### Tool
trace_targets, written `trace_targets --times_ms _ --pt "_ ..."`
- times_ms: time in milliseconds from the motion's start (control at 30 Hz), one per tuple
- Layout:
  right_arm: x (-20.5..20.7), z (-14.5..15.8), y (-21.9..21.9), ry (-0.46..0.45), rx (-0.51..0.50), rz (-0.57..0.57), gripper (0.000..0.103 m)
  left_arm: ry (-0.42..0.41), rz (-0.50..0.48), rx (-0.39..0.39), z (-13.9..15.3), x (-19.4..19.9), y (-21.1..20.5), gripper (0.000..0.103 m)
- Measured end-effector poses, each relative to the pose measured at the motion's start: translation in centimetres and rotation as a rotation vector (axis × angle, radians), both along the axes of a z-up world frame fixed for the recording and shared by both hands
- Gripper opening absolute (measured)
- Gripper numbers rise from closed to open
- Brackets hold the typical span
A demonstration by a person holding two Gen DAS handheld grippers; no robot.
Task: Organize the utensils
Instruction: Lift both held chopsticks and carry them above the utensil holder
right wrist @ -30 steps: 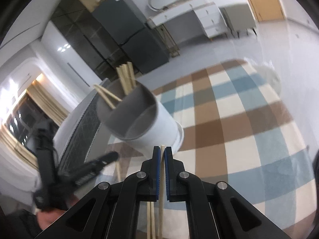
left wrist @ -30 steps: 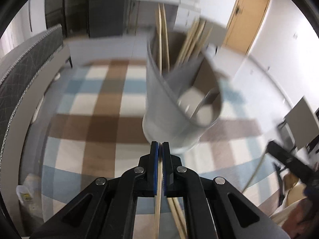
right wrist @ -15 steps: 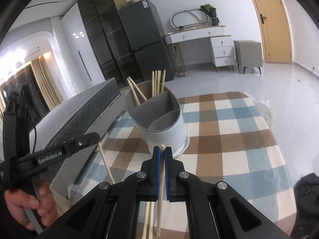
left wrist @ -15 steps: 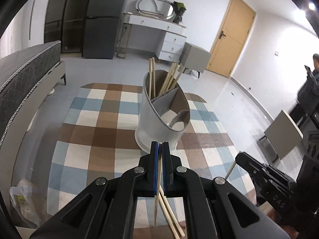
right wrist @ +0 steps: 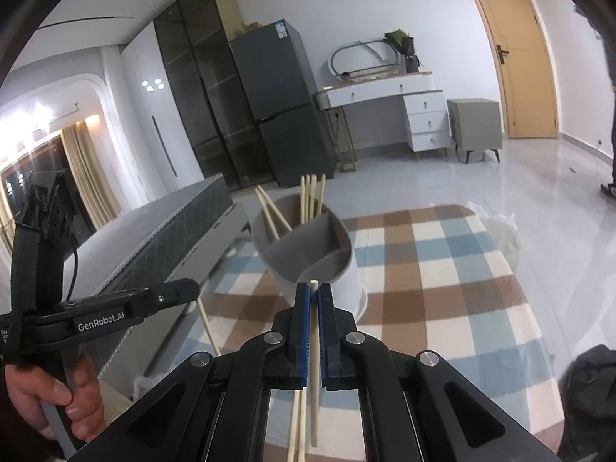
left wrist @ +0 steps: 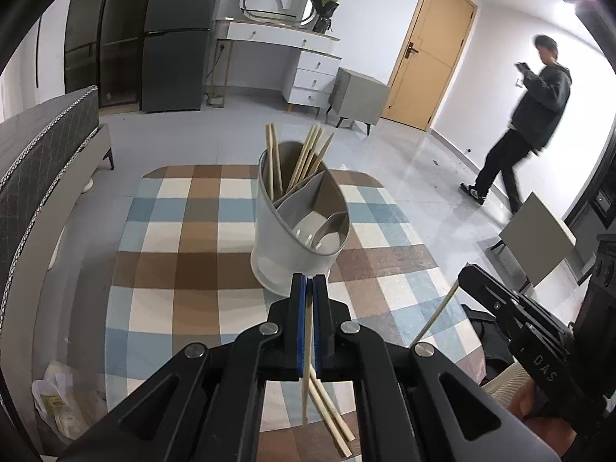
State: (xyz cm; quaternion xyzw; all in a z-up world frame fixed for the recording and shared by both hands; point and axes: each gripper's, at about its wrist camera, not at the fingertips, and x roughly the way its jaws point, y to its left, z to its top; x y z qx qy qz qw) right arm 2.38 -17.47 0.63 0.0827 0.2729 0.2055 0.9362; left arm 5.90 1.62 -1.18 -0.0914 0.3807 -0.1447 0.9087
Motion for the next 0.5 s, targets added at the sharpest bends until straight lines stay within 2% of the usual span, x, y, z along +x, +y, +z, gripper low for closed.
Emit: trace_targets --times_ms 267,500 --pt "1.5 2.1 0.1 -0.033 0.029 0.002 0.003 -0.036 -0.018 -0.049 3.8 1.4 0.4 0.000" --pt "4.6 5.9 0.4 -0.082 0.050 0.007 0.003 -0.109 -0.026 -0.058 8.7 3.7 0.7 0.000"
